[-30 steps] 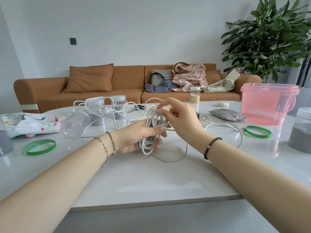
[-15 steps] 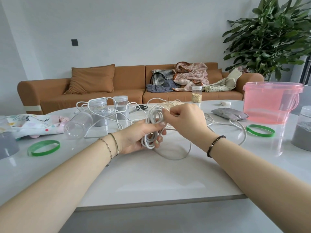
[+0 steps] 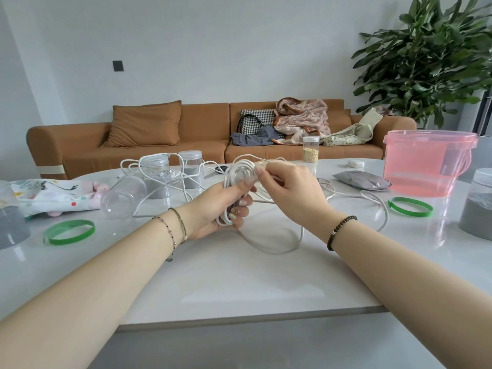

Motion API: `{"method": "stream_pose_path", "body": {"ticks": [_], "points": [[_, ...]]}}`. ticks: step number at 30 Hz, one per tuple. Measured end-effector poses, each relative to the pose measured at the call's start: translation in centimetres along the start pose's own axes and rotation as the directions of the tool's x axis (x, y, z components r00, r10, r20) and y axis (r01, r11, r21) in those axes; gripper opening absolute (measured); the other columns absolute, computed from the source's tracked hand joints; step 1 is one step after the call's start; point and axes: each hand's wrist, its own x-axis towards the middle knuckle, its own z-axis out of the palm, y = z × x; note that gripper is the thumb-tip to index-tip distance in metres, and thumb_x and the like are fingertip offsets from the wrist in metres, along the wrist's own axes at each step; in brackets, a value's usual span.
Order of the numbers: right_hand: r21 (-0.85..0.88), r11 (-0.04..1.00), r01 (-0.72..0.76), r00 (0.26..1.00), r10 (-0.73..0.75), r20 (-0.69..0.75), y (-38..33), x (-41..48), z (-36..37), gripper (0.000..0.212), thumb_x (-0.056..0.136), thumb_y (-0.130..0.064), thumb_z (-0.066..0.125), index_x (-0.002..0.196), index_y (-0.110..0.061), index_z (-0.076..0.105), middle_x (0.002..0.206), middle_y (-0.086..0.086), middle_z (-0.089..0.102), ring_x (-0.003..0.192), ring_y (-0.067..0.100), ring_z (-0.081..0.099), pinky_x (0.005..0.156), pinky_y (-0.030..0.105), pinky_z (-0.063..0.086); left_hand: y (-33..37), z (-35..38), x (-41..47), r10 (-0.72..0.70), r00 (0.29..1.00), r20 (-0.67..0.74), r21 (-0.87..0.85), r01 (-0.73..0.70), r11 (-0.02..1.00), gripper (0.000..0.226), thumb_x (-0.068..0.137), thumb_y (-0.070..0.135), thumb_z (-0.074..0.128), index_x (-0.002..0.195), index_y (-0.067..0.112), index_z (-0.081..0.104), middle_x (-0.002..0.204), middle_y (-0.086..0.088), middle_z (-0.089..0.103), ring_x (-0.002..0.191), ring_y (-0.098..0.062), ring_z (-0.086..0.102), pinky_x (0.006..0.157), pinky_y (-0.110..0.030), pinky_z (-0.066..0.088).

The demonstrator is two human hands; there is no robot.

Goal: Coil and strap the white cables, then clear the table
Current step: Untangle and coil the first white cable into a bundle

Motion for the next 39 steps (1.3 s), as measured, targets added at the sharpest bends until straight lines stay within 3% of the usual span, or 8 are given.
{"method": "stream_pose_path", "body": {"ticks": [6,10,15,20,23,28,32,39], "points": [[0.063,0.997,-0.034,0.998,0.031,0.056,0.0,0.0,0.0,0.031,0.104,-0.036,0.042,0.082,-0.016,0.052,0.058,-0.005,0.048,0.056,0.013,0.046,0.058,0.040,0.038,1.1,-2.4,0.9,0.270,0.906,-0.326,-0.192,-0.344,0.919,0.017,0.102,0.028,0.052,0.091,0.016,0.055,0.060,0.006,0.039,0.051,-0.007,0.032,0.045,-0.017,0.028],[0.067,0.998,-0.016,0.997,0.011,0.070,0.1,0.0,0.1,0.019,0.102,-0.030,0.047,0.088,-0.023,0.057,0.060,-0.008,0.050,0.057,0.008,0.045,0.060,0.038,0.040,1.6,-3.0,1.2,0.231,0.833,-0.502,-0.311,-0.423,0.851,0.026,0.102,0.035,0.052,0.082,0.019,0.048,0.059,0.005,0.037,0.047,-0.007,0.032,0.045,-0.018,0.029],[0.073,0.997,0.022,0.998,-0.026,0.054,0.2,0.0,0.4,0.013,0.099,-0.032,0.056,0.091,-0.025,0.062,0.063,-0.004,0.054,0.058,0.011,0.046,0.061,0.036,0.045,0.9,-2.0,0.6,0.117,0.921,-0.371,-0.230,-0.213,0.950,0.031,0.094,0.051,0.058,0.088,0.021,0.054,0.062,0.007,0.043,0.053,-0.007,0.041,0.053,-0.019,0.042],[0.123,0.992,0.023,0.995,-0.034,0.090,0.4,0.1,0.6,0.013,0.098,-0.031,0.057,0.086,-0.028,0.061,0.059,-0.016,0.053,0.053,0.009,0.045,0.061,0.037,0.047,0.7,-1.1,0.4,0.222,0.929,-0.296,-0.006,-0.234,0.972,0.049,0.067,0.056,0.071,0.091,0.019,0.050,0.064,0.006,0.040,0.053,-0.007,0.039,0.048,-0.020,0.035],[0.135,0.991,0.019,0.993,-0.035,0.116,0.3,0.0,0.6,0.017,0.098,-0.030,0.057,0.081,-0.033,0.057,0.061,-0.023,0.056,0.054,0.007,0.049,0.063,0.038,0.051,0.3,-1.2,0.5,0.266,0.931,-0.249,0.134,-0.239,0.962,0.044,0.069,0.051,0.078,0.082,0.020,0.049,0.065,0.004,0.040,0.054,-0.009,0.039,0.046,-0.020,0.036],[0.134,0.991,-0.026,0.979,-0.002,0.206,-0.2,-0.1,0.5,0.019,0.097,-0.030,0.060,0.079,-0.026,0.064,0.055,-0.007,0.063,0.051,0.006,0.055,0.060,0.031,0.049,-0.1,-0.9,0.4,0.267,0.947,-0.179,0.278,-0.211,0.937,0.038,0.082,0.051,0.073,0.084,0.018,0.055,0.065,0.005,0.043,0.054,-0.009,0.041,0.048,-0.020,0.038],[0.173,0.983,-0.057,0.969,0.013,0.247,-0.6,-0.3,0.3,0.019,0.097,-0.032,0.060,0.086,-0.018,0.067,0.060,-0.002,0.067,0.047,0.003,0.055,0.052,0.022,0.040,-0.3,-0.7,0.4,0.285,0.935,-0.210,0.278,-0.223,0.935,0.027,0.099,0.039,0.057,0.086,0.015,0.056,0.072,-0.002,0.047,0.055,-0.011,0.041,0.047,-0.020,0.034],[0.074,0.997,-0.036,0.978,0.020,0.206,-0.1,-0.2,0.3,0.022,0.098,-0.039,0.055,0.080,-0.028,0.063,0.061,-0.005,0.067,0.061,0.010,0.061,0.068,0.038,0.054,0.6,-1.2,0.7,0.311,0.893,-0.327,0.014,-0.324,0.946,0.035,0.105,0.043,0.042,0.093,0.011,0.050,0.063,0.003,0.043,0.053,-0.010,0.038,0.050,-0.022,0.031]]}}
